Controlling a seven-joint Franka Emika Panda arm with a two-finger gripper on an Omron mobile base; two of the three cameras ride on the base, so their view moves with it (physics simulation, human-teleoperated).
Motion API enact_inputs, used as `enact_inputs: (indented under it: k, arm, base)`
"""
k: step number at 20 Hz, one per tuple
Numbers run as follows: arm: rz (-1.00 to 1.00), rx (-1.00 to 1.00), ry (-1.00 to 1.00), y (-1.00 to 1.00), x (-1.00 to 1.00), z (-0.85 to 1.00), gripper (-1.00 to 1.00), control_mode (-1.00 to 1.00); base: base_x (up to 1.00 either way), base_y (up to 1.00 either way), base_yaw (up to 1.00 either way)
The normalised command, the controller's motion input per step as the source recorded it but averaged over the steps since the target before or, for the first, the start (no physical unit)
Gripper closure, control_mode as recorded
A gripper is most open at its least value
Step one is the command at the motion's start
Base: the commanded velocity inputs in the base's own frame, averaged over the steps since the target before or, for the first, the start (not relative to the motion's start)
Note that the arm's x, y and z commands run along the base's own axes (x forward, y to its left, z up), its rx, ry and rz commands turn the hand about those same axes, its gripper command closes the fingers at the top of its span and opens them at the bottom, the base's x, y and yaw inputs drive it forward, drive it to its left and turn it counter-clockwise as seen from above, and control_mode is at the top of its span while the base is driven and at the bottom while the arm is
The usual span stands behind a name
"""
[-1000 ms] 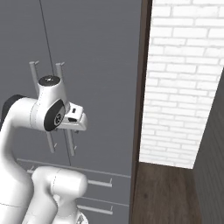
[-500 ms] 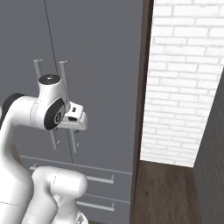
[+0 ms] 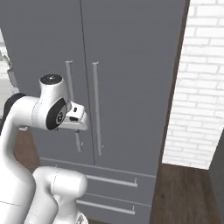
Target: Grab a lemon wedge from the fridge and one ice cube from the ice bowl, and put them in the glass of lemonade.
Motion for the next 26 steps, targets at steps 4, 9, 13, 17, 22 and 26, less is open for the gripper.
enact_inputs:
  k: [4,9,13,17,22,26]
  arm:
    - [0.00,0.00,0.00,0.00,0.00,0.00,-1.00,1.00]
    - [0.00,0.00,0.00,0.00,0.00,0.00,-1.00,1.00]
    - [0.00,0.00,0.00,0.00,0.00,0.00,-1.00,1.00]
    - [0.00,0.00,0.00,0.00,0.00,0.00,-1.00,1.00]
    - [0.00,0.00,0.00,0.00,0.00,0.00,-1.00,1.00]
    - [0.00,0.00,0.00,0.00,0.00,0.00,-1.00,1.00]
  base:
    - [0.00,1.00,0.05]
    - [0.00,1.00,0.06]
    - [0.14,1.00,0.08]
    - [0.33,1.00,0.11]
    - [0.56,1.00,0.10]
    - [0.89,0.97,0.01]
